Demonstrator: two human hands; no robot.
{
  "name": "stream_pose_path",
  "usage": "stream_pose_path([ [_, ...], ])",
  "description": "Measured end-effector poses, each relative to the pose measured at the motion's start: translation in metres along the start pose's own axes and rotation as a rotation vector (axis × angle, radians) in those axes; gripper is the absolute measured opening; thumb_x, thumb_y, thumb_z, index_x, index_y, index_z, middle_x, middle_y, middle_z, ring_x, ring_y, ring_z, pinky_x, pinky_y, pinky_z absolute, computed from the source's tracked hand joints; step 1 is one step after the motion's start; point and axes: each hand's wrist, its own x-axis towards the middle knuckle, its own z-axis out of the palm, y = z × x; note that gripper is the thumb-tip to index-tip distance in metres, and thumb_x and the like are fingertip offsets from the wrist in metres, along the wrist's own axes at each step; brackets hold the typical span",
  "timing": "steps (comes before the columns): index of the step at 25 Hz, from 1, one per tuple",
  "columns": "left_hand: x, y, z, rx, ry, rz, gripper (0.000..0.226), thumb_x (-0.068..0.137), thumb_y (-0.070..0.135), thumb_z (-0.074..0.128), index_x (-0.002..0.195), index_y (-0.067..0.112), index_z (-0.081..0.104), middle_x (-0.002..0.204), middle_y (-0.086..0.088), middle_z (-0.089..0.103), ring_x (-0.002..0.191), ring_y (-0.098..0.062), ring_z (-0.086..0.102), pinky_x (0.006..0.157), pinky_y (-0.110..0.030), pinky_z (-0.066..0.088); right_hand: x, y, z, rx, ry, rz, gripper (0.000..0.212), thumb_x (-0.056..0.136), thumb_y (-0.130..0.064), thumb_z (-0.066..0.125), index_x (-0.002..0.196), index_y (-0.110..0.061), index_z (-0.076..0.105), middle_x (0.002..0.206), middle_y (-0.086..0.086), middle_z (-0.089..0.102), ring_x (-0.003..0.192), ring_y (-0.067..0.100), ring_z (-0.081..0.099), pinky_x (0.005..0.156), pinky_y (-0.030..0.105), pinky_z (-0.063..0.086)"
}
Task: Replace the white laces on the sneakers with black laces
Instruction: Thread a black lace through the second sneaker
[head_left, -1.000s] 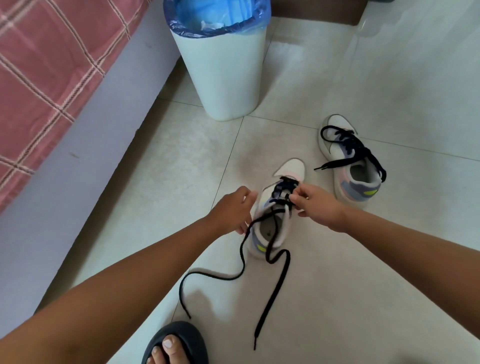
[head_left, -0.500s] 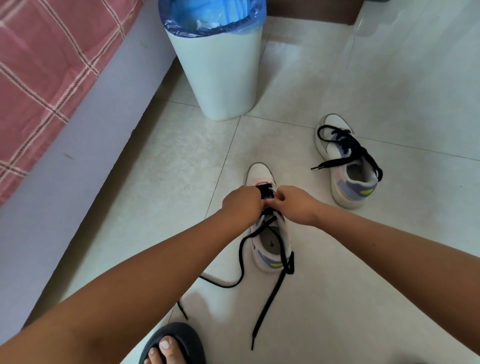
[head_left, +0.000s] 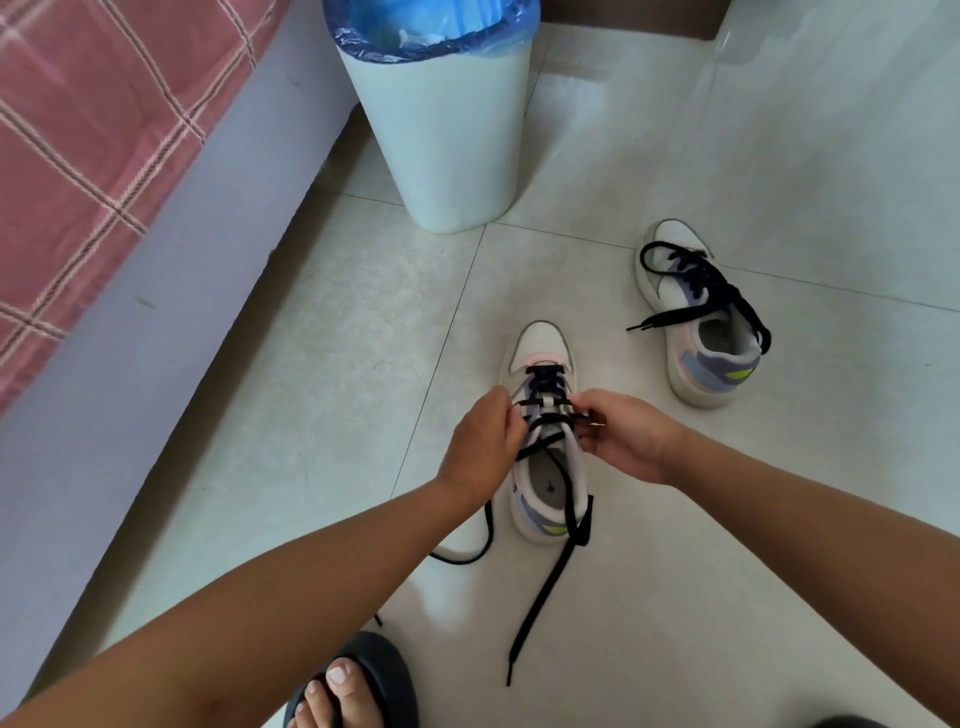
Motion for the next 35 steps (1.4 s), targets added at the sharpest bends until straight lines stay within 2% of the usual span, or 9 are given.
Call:
stream_pose_path([
  [4, 0.032, 0.013, -0.005, -0.142, -0.123, -0.299, 0.036, 0.100, 0.037, 0.033, 0.087, 0.008, 0.053, 0.088, -0.011, 0.062, 0.077, -0.024, 0.055, 0.064, -0.031, 0.043, 0.003, -0.018, 0.000, -0.628, 0.059, -0.020, 0.031, 0.096, -0.035, 0.049, 0.072, -0.014, 0.051, 0.067, 0.002, 0.047, 0.062, 0.015, 0.045, 0.060, 0.025, 0.041],
  [9, 0.057, 0.030, -0.023, -0.020, -0.493, -0.266, 0.026, 0.097, 0.027, 0.047, 0.074, 0.016, 0.052, 0.084, -0.006, 0.060, 0.066, -0.014, 0.052, 0.059, -0.025, 0.043, 0.009, -0.043, 0.010, -1.189, -0.013, -0.079, 0.029, 0.095, -0.026, 0.053, 0.069, -0.015, 0.045, 0.077, 0.006, 0.048, 0.069, 0.017, 0.047, 0.057, 0.023, 0.042],
  [14, 0.042, 0.002, -0.012, -0.699, -0.415, -0.448, 0.026, 0.098, 0.012, 0.045, 0.072, 0.013, 0.049, 0.076, -0.004, 0.054, 0.071, -0.016, 0.051, 0.070, -0.026, 0.046, 0.002, -0.014, -0.009, -0.099, -0.042, 0.047, 0.022, 0.099, -0.010, 0.042, 0.078, -0.010, 0.050, 0.084, 0.007, 0.056, 0.074, 0.016, 0.055, 0.065, 0.022, 0.054],
  [16, 0.032, -0.003, -0.005, -0.792, -0.323, -0.435, 0.028, 0.096, 0.008, 0.046, 0.069, 0.011, 0.049, 0.071, -0.005, 0.052, 0.070, -0.018, 0.050, 0.071, -0.026, 0.046, 0.002, 0.003, -0.013, 0.081, 0.004, 0.035, 0.022, 0.099, -0.010, 0.042, 0.079, -0.009, 0.050, 0.083, 0.007, 0.057, 0.075, 0.016, 0.055, 0.068, 0.023, 0.053],
  [19, 0.038, 0.010, -0.009, -0.580, -0.287, -0.427, 0.022, 0.093, 0.015, 0.049, 0.073, 0.010, 0.056, 0.069, -0.003, 0.056, 0.067, -0.016, 0.049, 0.066, -0.025, 0.044, 0.008, -0.007, -0.010, -0.230, 0.041, 0.003, 0.022, 0.098, -0.021, 0.047, 0.082, -0.009, 0.056, 0.080, 0.008, 0.057, 0.069, 0.018, 0.053, 0.067, 0.028, 0.050],
  [24, 0.059, 0.036, -0.021, -0.092, -0.542, -0.340, 0.026, 0.097, 0.032, 0.047, 0.084, 0.012, 0.057, 0.077, -0.001, 0.058, 0.065, -0.013, 0.054, 0.058, -0.024, 0.044, 0.011, -0.042, 0.002, -1.090, -0.015, 0.014, 0.023, 0.096, -0.027, 0.050, 0.076, -0.015, 0.052, 0.079, 0.004, 0.054, 0.065, 0.014, 0.053, 0.062, 0.026, 0.050],
  [26, 0.060, 0.036, -0.018, -0.088, -0.533, -0.308, 0.024, 0.099, 0.021, 0.045, 0.077, 0.014, 0.052, 0.076, -0.002, 0.055, 0.064, -0.013, 0.052, 0.060, -0.025, 0.046, 0.010, -0.042, 0.004, -1.035, -0.031, -0.006, 0.022, 0.097, -0.021, 0.049, 0.076, -0.015, 0.050, 0.079, 0.004, 0.054, 0.066, 0.015, 0.054, 0.063, 0.026, 0.051],
  [31, 0.036, 0.006, -0.001, -0.724, -0.320, -0.351, 0.024, 0.100, 0.011, 0.041, 0.077, 0.012, 0.049, 0.080, -0.005, 0.055, 0.074, -0.014, 0.053, 0.073, -0.024, 0.048, 0.004, -0.002, -0.012, -0.185, 0.008, -0.094, 0.020, 0.097, -0.007, 0.045, 0.079, -0.007, 0.052, 0.078, 0.008, 0.058, 0.069, 0.015, 0.059, 0.067, 0.023, 0.056],
  [35, 0.041, 0.011, -0.009, -0.419, -0.347, -0.309, 0.022, 0.098, 0.019, 0.047, 0.077, 0.015, 0.053, 0.076, 0.001, 0.057, 0.067, -0.010, 0.052, 0.060, -0.018, 0.045, 0.011, -0.002, -0.009, -0.386, 0.086, -0.086, 0.019, 0.096, -0.016, 0.051, 0.080, -0.008, 0.056, 0.081, 0.010, 0.060, 0.072, 0.019, 0.054, 0.072, 0.029, 0.050],
])
